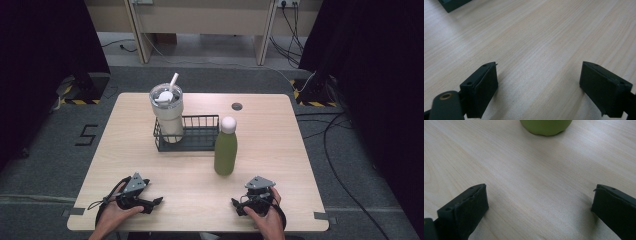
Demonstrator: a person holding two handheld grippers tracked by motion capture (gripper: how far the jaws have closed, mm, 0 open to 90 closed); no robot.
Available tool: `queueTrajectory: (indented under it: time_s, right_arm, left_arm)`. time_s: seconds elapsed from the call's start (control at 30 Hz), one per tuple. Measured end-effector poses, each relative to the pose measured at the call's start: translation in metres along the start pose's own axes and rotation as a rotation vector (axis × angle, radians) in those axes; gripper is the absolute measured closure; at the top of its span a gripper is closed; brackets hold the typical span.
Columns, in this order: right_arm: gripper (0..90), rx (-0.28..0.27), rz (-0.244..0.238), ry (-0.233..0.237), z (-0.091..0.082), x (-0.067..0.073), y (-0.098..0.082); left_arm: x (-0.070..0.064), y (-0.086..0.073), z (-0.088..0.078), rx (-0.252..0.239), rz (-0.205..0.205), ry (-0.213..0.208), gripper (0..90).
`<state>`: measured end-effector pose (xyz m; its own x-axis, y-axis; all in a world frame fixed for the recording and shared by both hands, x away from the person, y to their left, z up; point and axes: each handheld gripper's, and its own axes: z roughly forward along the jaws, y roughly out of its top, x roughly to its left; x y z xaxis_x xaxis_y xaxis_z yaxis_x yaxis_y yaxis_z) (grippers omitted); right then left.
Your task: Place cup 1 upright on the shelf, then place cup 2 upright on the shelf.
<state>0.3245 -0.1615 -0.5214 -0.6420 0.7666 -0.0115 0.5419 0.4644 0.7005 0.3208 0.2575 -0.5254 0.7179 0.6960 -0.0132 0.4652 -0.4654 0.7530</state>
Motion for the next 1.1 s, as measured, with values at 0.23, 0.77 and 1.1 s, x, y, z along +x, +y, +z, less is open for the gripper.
queueTrajectory:
  time_s: [0.23, 0.77, 1.1]
  right_arm:
    - [0.5, 0.000, -0.002, 0.002, 0.0006, 0.0002, 0.0006]
    - [14.5, -0.038, -0.020, 0.030, 0.0011, 0.0023, 0.0035]
    - [15.3, -0.115, -0.002, 0.002, -0.0059, -0.0016, 0.0095]
  left_arm:
    - [-0.0006, -0.0003, -0.0003, 0.001, 0.002, -0.001, 14.1]
    - [-0.0016, -0.0006, -0.0006, 0.001, 0.008, -0.009, 13.9]
    - [-0.0017, -0.0006, -0.0005, 0.001, 0.008, -0.009, 13.9]
